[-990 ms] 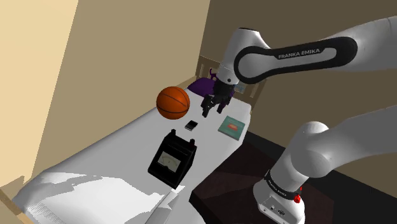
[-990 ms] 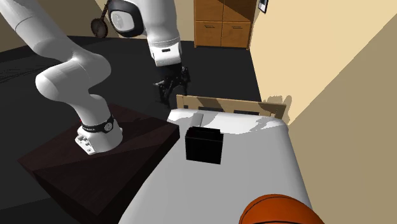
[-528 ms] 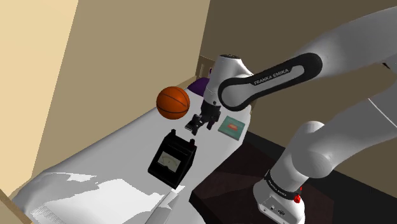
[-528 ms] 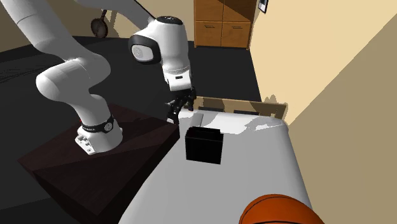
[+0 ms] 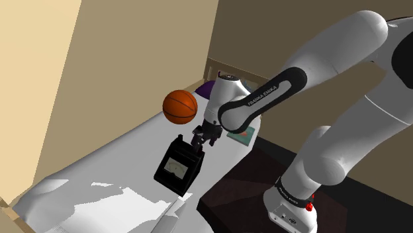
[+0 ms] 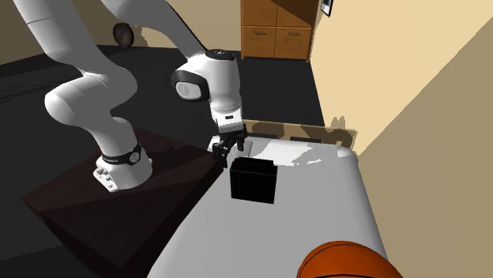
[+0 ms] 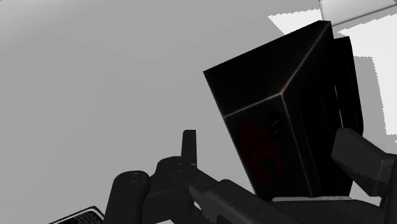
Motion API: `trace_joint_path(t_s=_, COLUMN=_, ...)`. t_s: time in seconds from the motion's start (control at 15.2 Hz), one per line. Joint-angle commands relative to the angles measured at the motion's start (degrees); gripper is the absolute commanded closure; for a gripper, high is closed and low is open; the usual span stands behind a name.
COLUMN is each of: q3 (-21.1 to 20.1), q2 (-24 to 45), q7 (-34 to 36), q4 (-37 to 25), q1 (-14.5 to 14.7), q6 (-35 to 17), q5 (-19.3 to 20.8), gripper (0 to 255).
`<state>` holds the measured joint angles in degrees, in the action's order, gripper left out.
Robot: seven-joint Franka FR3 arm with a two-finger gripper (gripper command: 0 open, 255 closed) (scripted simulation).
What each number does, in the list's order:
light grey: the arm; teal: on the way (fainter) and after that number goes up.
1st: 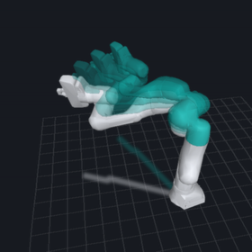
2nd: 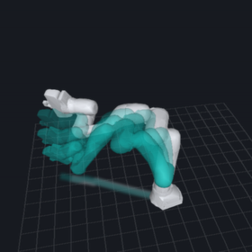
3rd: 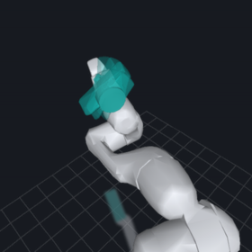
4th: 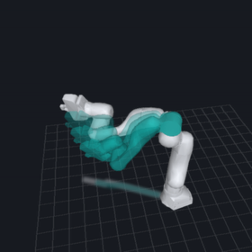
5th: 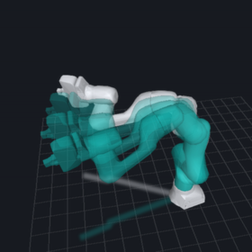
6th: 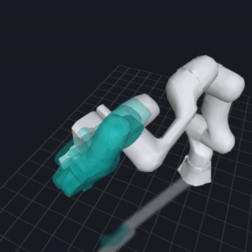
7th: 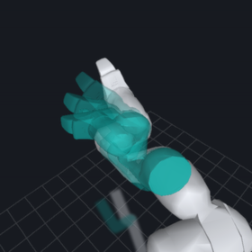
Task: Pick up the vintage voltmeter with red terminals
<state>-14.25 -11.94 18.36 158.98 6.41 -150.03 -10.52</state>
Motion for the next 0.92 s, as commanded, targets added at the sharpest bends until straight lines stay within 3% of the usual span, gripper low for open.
trace_joint_path(t_s=0.0, q3=-0.21, q2=1.86, q7=0.17, q4=0.25, q1=-0.08, q6=-2.15, q5=0.18, gripper=0)
trace_joint_path(t_s=0.2, q3=-0.32, q2=3.37, q7=0.27, q4=0.42, q1=-0.17, q6=-3.83, q5=0.38, gripper=0)
trace_joint_path(t_s=0.26, q3=-0.33, q2=3.47, q7=0.28, q4=0.44, q1=-0.18, q6=-3.94, q5=0.39, gripper=255)
trace_joint_path(t_s=0.86, q3=-0.32, q2=3.38, q7=0.28, q4=0.41, q1=-0.17, q6=-3.83, q5=0.39, gripper=255)
